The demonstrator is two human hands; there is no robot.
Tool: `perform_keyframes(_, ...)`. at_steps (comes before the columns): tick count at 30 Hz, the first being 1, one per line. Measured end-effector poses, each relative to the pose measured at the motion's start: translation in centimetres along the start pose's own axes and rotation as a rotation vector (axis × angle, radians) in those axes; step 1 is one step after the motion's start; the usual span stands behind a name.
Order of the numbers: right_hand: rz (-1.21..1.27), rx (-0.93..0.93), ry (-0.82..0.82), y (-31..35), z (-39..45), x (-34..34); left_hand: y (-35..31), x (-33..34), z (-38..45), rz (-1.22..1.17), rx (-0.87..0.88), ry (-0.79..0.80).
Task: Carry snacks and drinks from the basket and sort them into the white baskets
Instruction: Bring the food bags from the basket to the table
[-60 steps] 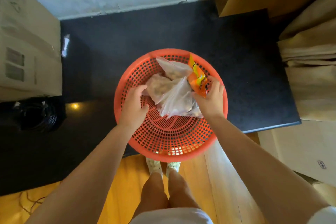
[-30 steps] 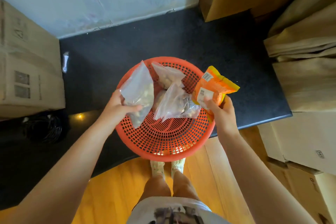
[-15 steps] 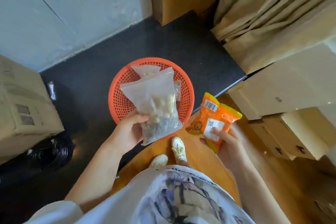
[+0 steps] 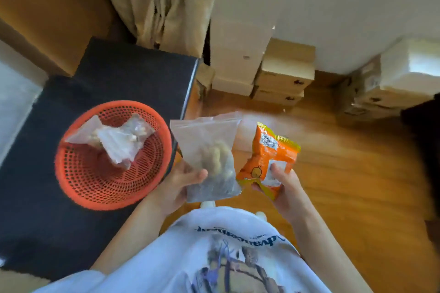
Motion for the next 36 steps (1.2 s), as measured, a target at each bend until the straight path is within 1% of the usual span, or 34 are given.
perform_keyframes(5, 0.103, -0.090, -0.385, -2.9, -8.5, -8.8, 4.7, 7.5, 3.0, 0.228, -0.193, 0.160)
perform_keyframes(8, 0.164, -0.098, -0.604, -5.9, -15.0, -13.6, 8.4, 13.3, 4.1, 0.349, -0.289, 0.253)
perform_keyframes(12, 0.309, -0.139, -0.846, -10.7, -24.1, -19.7, 15.4, 22.0, 3.6, 0.474, -0.370, 0.376)
perform_keyframes(16, 0.430, -0.149, -1.040, -15.6, -32.4, -25.2, 24.1, 31.2, 0.9, 0.587, -0.457, 0.491)
perform_keyframes(21, 0.586, -0.175, -1.190, -20.6, -40.5, -30.9, 32.8, 40.7, -2.8, 0.715, -0.545, 0.639)
perform_keyframes(27, 0.725, -0.185, -1.314, -24.3, -45.6, -35.1, 38.1, 48.0, -4.6, 0.828, -0.587, 0.786)
perform_keyframes(32, 0.830, -0.196, -1.374, -26.4, -48.3, -38.5, 42.3, 53.1, -4.0, 0.920, -0.600, 0.845)
perform_keyframes(36, 0.876, -0.201, -1.466, -26.6, -50.5, -43.0, 46.5, 58.7, -2.6, 0.940, -0.607, 0.912)
Point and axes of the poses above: each hand's wrist, its own z-axis towards the middle knuckle, its own x-axis out of the palm, y = z × x, the point moved 2 cm from there along z, towards the middle knuckle, and after that the axes turned 6 degrees about -z, right-handed, at the moved point
